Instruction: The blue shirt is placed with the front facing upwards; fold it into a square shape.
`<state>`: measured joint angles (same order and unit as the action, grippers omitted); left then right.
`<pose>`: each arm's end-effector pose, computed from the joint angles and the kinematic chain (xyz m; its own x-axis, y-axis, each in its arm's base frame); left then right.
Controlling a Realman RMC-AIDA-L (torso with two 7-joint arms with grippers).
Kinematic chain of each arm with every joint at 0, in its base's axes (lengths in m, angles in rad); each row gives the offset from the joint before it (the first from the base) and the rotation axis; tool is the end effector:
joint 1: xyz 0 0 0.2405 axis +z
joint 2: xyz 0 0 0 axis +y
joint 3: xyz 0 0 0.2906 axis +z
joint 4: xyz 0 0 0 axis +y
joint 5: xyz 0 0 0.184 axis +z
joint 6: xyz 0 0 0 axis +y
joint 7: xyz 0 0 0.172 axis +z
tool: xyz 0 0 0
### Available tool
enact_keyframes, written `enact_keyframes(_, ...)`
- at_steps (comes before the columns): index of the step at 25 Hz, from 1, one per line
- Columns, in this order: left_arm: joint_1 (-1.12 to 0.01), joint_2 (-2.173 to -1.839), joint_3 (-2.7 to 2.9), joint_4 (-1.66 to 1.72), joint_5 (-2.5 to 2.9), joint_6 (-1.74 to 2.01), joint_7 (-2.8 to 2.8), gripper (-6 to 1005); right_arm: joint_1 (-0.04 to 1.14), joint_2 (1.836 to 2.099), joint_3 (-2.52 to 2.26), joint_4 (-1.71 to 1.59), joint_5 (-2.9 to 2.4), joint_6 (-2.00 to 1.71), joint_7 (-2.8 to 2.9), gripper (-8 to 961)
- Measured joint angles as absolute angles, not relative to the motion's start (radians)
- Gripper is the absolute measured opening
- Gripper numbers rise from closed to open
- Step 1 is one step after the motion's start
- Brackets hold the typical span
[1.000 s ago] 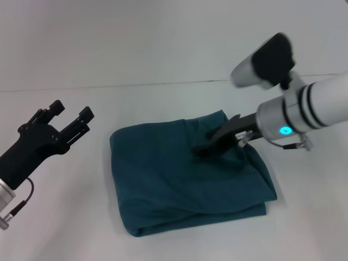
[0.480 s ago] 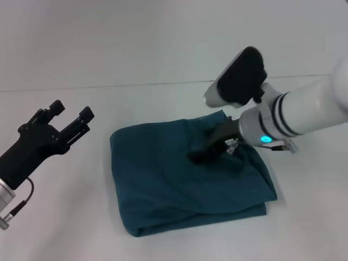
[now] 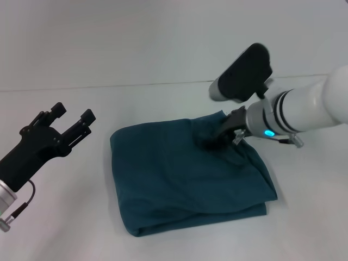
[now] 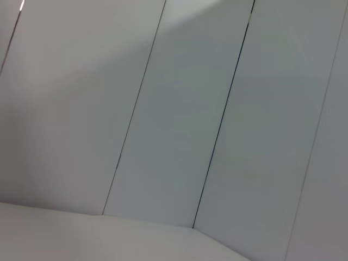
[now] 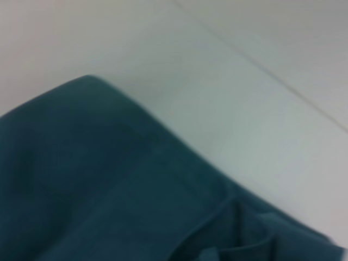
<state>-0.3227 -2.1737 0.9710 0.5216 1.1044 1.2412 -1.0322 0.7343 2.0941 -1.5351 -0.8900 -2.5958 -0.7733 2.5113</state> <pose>-0.2779 0.3386 -0.0352 0.4877 0.1199 0.8647 0.7477 -0.5687 -0.3429 0.2236 0.4391 -0.0898 0.8701 -0.4926 0.0140 -0.3692 -0.6704 -0.6436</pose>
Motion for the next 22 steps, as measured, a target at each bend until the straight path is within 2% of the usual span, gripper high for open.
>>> enact_keyframes(15,-0.323,-2.174,0.971,0.52,1.104,1.243,-1.032,860,0.724,2.086,-1.285,-0.914,-2.636,-0.757,2.533,806)
enact_keyframes(22,-0.324,-2.174,0.971,0.521,1.104,1.243,-1.032,859,0.682,2.088,-1.215,-1.0,-2.617,-0.779,2.529,806)
